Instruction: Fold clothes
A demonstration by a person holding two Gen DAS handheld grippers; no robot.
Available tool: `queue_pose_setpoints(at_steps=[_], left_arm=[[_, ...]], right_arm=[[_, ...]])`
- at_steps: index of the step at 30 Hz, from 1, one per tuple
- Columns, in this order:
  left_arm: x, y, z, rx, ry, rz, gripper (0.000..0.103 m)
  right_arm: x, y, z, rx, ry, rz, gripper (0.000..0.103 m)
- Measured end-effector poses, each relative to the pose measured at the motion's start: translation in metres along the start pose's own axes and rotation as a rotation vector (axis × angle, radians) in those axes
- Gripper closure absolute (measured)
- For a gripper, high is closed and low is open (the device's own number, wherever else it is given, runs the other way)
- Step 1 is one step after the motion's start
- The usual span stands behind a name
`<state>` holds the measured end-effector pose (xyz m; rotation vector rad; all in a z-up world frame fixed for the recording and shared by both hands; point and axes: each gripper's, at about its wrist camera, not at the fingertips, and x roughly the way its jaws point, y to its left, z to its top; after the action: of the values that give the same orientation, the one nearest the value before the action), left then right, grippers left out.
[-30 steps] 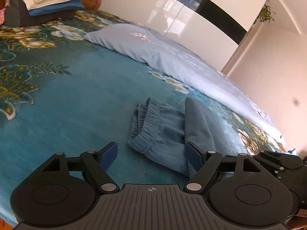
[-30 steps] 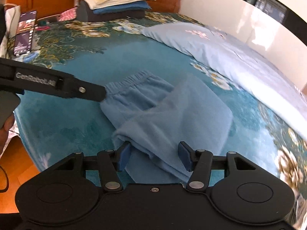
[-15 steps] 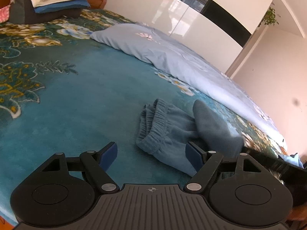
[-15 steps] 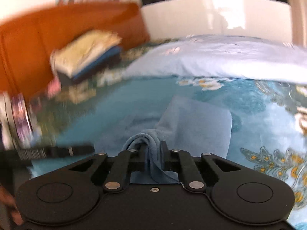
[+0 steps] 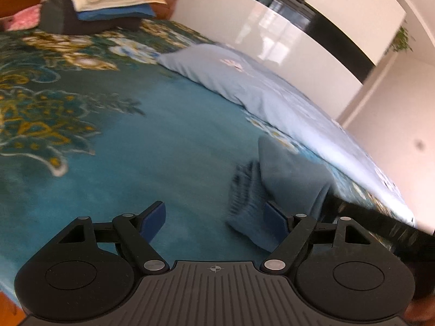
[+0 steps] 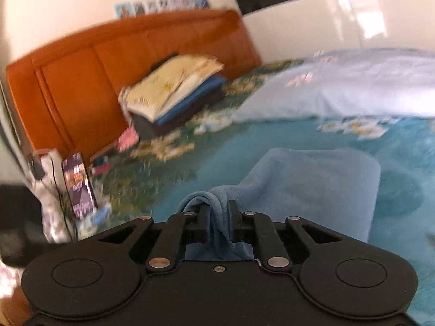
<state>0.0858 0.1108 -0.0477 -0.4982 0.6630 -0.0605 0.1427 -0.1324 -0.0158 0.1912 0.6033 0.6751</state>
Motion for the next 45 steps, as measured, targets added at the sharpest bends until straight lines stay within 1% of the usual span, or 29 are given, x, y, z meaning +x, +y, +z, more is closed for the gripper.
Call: queue_pose_setpoints(at_steps=[2, 4, 6, 7, 8, 9, 10, 11, 12, 13, 15, 17, 18, 19, 21, 22, 23, 24, 25, 27, 29, 34, 37, 41, 45], left_arm=[[-0.002, 0.005, 0.003, -0.008, -0.007, 0.016, 0.025], [-0.003, 0.007, 0.005, -0.012, -0.014, 0.023, 0.024], [-0.004, 0.007, 0.007, -0.011, -0.017, 0.026, 0.024], [-0.006, 0.006, 0.007, -0.009, -0.019, 0.025, 0.024], [-0.006, 0.005, 0.008, -0.005, -0.022, 0.023, 0.024], [-0.007, 0.003, 0.009, 0.0, -0.026, 0.02, 0.024], [-0.009, 0.001, 0.011, 0.007, -0.031, 0.016, 0.024], [-0.009, -0.002, 0.013, 0.015, -0.037, 0.011, 0.024], [-0.011, -0.006, 0.015, 0.029, -0.045, 0.004, 0.024], [-0.013, -0.011, 0.018, 0.045, -0.057, -0.004, 0.024], [-0.016, -0.021, 0.024, 0.082, -0.081, -0.024, 0.025], [-0.017, -0.035, 0.03, 0.12, -0.098, -0.055, 0.026], [-0.017, -0.042, 0.033, 0.138, -0.103, -0.074, 0.028], [-0.016, -0.05, 0.035, 0.157, -0.107, -0.095, 0.03], [-0.013, -0.068, 0.039, 0.196, -0.111, -0.133, 0.038], [-0.011, -0.076, 0.039, 0.216, -0.111, -0.153, 0.041], [-0.009, -0.085, 0.04, 0.236, -0.109, -0.172, 0.047], [-0.007, -0.092, 0.039, 0.254, -0.109, -0.191, 0.053], [-0.003, -0.098, 0.039, 0.268, -0.105, -0.209, 0.056], [0.006, -0.108, 0.035, 0.283, -0.08, -0.221, 0.067], [0.016, -0.112, 0.029, 0.29, -0.055, -0.219, 0.073], [0.039, -0.111, 0.014, 0.285, 0.015, -0.199, 0.074], [0.047, -0.099, 0.01, 0.261, 0.04, -0.173, 0.074], [0.053, -0.085, 0.009, 0.226, 0.056, -0.159, 0.074], [0.054, -0.082, 0.007, 0.224, 0.053, -0.146, 0.074]], right_arm=[[0.011, 0.007, -0.006, -0.034, 0.031, -0.028, 0.089], [0.02, 0.013, -0.01, -0.061, 0.064, -0.036, 0.082], [0.02, 0.019, -0.014, -0.087, 0.073, -0.044, 0.078], [0.02, 0.022, -0.014, -0.106, 0.081, -0.047, 0.074], [0.018, 0.026, -0.014, -0.122, 0.083, -0.049, 0.073], [0.011, 0.028, -0.016, -0.131, 0.082, -0.049, 0.068], [0.007, 0.029, -0.015, -0.14, 0.092, -0.039, 0.058], [0.002, 0.03, -0.015, -0.142, 0.1, -0.027, 0.053], [-0.005, 0.029, -0.014, -0.136, 0.094, -0.009, 0.046], [-0.012, 0.028, -0.013, -0.129, 0.087, 0.007, 0.046], [-0.031, 0.02, -0.008, -0.107, 0.052, 0.021, 0.048], [-0.047, 0.006, 0.0, -0.067, 0.008, 0.005, 0.052], [-0.053, -0.002, 0.004, -0.048, -0.013, -0.017, 0.056], [-0.057, -0.011, 0.008, -0.027, -0.033, -0.045, 0.064], [-0.062, -0.03, 0.018, 0.031, -0.054, -0.099, 0.071], [-0.063, -0.04, 0.022, 0.065, -0.059, -0.122, 0.075], [-0.062, -0.048, 0.026, 0.094, -0.064, -0.127, 0.077], [-0.061, -0.056, 0.03, 0.121, -0.068, -0.132, 0.082], [-0.059, -0.062, 0.033, 0.137, -0.067, -0.137, 0.087], [-0.053, -0.066, 0.036, 0.138, -0.059, -0.142, 0.091], [-0.047, -0.07, 0.04, 0.139, -0.05, -0.146, 0.094], [-0.026, -0.07, 0.04, 0.1, -0.011, -0.156, 0.094], [-0.015, -0.073, 0.038, 0.108, 0.012, -0.163, 0.093], [-0.006, -0.078, 0.035, 0.095, 0.03, -0.171, 0.093], [-0.003, -0.088, 0.031, 0.111, 0.037, -0.187, 0.095]])
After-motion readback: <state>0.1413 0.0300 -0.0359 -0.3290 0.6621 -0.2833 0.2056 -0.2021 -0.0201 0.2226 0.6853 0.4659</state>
